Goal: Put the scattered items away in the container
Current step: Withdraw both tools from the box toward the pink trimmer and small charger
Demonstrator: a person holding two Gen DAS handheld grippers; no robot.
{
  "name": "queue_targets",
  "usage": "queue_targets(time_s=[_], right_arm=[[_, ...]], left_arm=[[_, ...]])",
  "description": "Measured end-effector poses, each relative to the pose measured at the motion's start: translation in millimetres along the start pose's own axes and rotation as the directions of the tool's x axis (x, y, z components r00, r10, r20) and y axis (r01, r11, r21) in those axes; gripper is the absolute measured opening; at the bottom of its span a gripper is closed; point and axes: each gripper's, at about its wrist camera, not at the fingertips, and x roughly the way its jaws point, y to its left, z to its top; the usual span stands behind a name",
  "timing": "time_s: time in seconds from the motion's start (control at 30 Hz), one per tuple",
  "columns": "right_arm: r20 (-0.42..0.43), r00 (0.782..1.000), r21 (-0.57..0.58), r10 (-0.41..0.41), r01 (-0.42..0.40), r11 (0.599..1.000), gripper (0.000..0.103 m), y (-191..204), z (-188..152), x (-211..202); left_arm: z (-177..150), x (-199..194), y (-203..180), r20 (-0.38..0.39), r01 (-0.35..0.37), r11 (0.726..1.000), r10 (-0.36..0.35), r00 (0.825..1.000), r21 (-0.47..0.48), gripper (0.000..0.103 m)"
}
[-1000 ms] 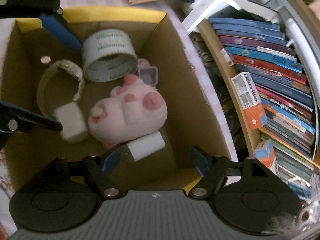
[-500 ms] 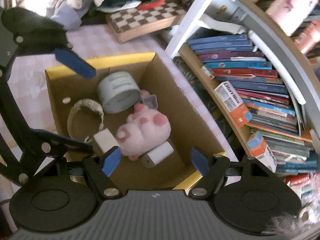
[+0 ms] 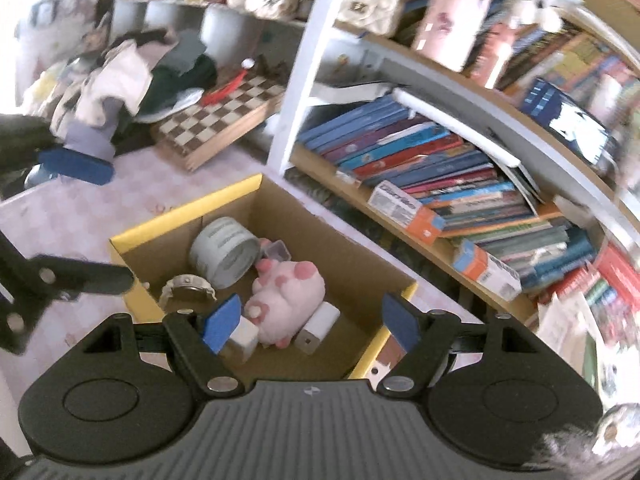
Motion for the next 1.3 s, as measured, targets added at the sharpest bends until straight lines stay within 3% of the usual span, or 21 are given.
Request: queue_targets(time_s=[0.17, 0.23, 0.57, 0.87, 1.3], right_arm=[[0.026, 0.998, 0.088, -0.056, 0.053, 0.995, 0.079, 7.4, -14.9, -29.3], [0.028, 0.997, 0.118, -0.074, 0.07, 0.991, 0.084, 11.5, -23.1, -37.3], [0.02, 0.987, 0.255, -0.16, 0.15, 0.955, 0.086, 34.5, -67.6, -71.1], [-0.04, 0.983, 0.37, -0.181, 0.183, 0.911, 0.086, 54.5, -105.1, -78.0], [-0.118, 0.976, 0.4, -0.185, 0.217, 0.891, 0.086, 94.6, -129.8, -65.1]], left_arm=[[-9.6, -24.2, 8.3, 0.016, -0.02, 0.999, 0.02, 1.0, -0.027, 0.091], [-14.0, -33.0, 10.8, 0.02, -0.03, 0.999, 0.031, 0.999, -0.04, 0.091], [-45.6, -58.5, 9.3, -0.004, -0.05, 0.997, 0.05, 0.999, -0.065, 0.094], [-74.9, -65.7, 1.3, -0.06, -0.038, 0.998, 0.035, 0.998, -0.05, 0.094], [-104.6, -62.1, 0.9, -0.118, -0.044, 0.999, 0.04, 0.992, -0.029, 0.094]])
